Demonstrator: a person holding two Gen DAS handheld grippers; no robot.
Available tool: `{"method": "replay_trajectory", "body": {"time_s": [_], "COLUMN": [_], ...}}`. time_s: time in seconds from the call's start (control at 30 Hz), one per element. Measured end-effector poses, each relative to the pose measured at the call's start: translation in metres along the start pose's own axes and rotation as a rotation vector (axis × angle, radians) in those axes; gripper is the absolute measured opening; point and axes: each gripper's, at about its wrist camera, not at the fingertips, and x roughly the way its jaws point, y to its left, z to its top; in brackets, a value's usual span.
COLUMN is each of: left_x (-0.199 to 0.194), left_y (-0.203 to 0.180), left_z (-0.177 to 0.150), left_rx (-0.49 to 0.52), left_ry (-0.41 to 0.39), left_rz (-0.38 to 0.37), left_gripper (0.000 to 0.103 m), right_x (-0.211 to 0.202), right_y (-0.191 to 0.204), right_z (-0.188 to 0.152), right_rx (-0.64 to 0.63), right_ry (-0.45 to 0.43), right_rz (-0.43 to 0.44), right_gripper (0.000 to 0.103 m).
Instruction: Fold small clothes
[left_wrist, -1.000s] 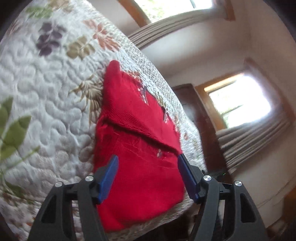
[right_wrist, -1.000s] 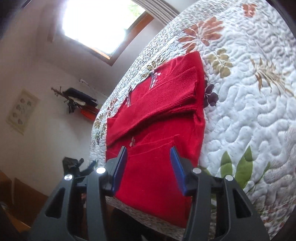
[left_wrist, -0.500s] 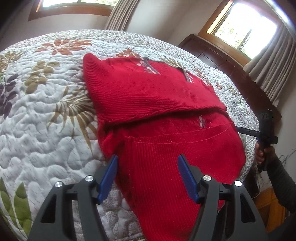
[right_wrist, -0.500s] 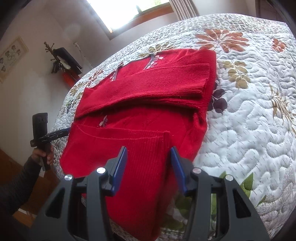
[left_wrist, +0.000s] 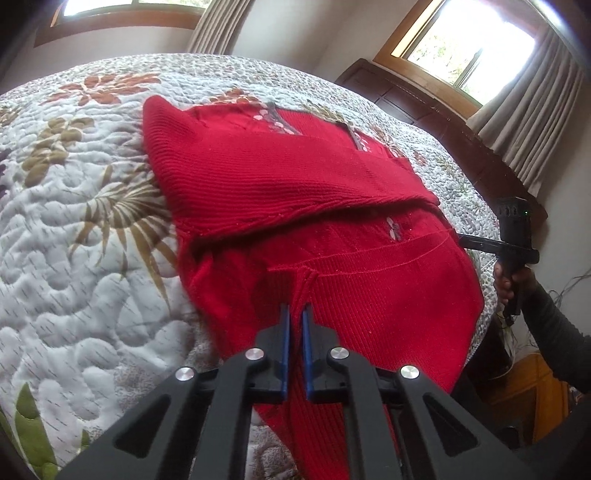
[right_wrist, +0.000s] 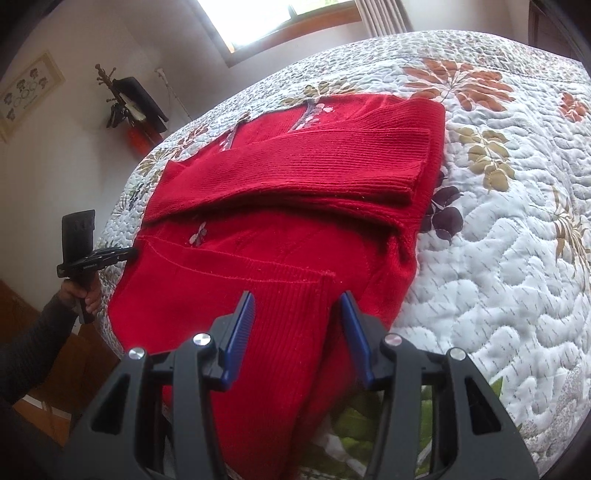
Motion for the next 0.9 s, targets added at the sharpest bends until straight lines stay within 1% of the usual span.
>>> {"method": "replay_trajectory", "body": {"time_s": [0.03,0.1,0.17,0.2,0.23,0.3,0.47,0.57,0.67,0.73,0.8,0.9], "left_x": [0.001,0.002,0.002,0.001,-0.001,-0.008,-0.043,-0.056,-0.062,-0.070,-0.082,-0.097], "left_y": [0.001,0.002,0.004,0.004,0.002,-0.004,-0.014,-0.018,-0.019,-0.020,-0.024,-0.029], "left_z": [0.000,-0.001,-0.001,-0.002,-0.003,-0.004,0.001,0.005,0.006,0.009,0.016,0.036], "left_rx": [-0.002,-0.010,-0.023,-0.025,-0.023,-0.012,-0.049,-0.046,-0.055,-0.065,-0.057,-0.027], "left_ry": [0.000,-0.001,-0.009,-0.015,-0.027,-0.067,-0.180,-0.201,-0.222,-0.256,-0.293,-0.331], "left_rz": [-0.002,-0.003,-0.015,-0.023,-0.031,-0.033,-0.067,-0.086,-0.087,-0.094,-0.098,-0.097], "left_gripper": [0.005,0.005,0.005,0.005,0.003,0.003,0.003,0.003,0.003,0.003,0.003,0.003], "right_x": [0.000,0.001,0.002,0.002,0.001,-0.004,-0.037,-0.055,-0.063,-0.069,-0.076,-0.085], "right_y": [-0.001,-0.003,-0.003,-0.002,-0.001,0.001,0.015,0.025,0.031,0.034,0.038,0.041], "right_z": [0.001,0.001,0.001,0.000,0.000,-0.001,0.006,0.012,0.017,0.020,0.025,0.038], "right_rx": [0.001,0.009,0.004,-0.001,-0.006,-0.004,-0.023,-0.046,-0.063,-0.067,-0.070,-0.075], "right_ry": [0.003,0.010,0.019,0.027,0.027,0.009,-0.070,-0.099,-0.111,-0.130,-0.152,-0.187], "right_rz": [-0.004,0.011,0.020,0.029,0.030,0.040,0.071,0.086,0.073,0.065,0.059,0.055], "right_gripper": [0.045,0.044,0.029,0.010,0.004,0.004,0.003,0.003,0.003,0.003,0.003,0.003]}}
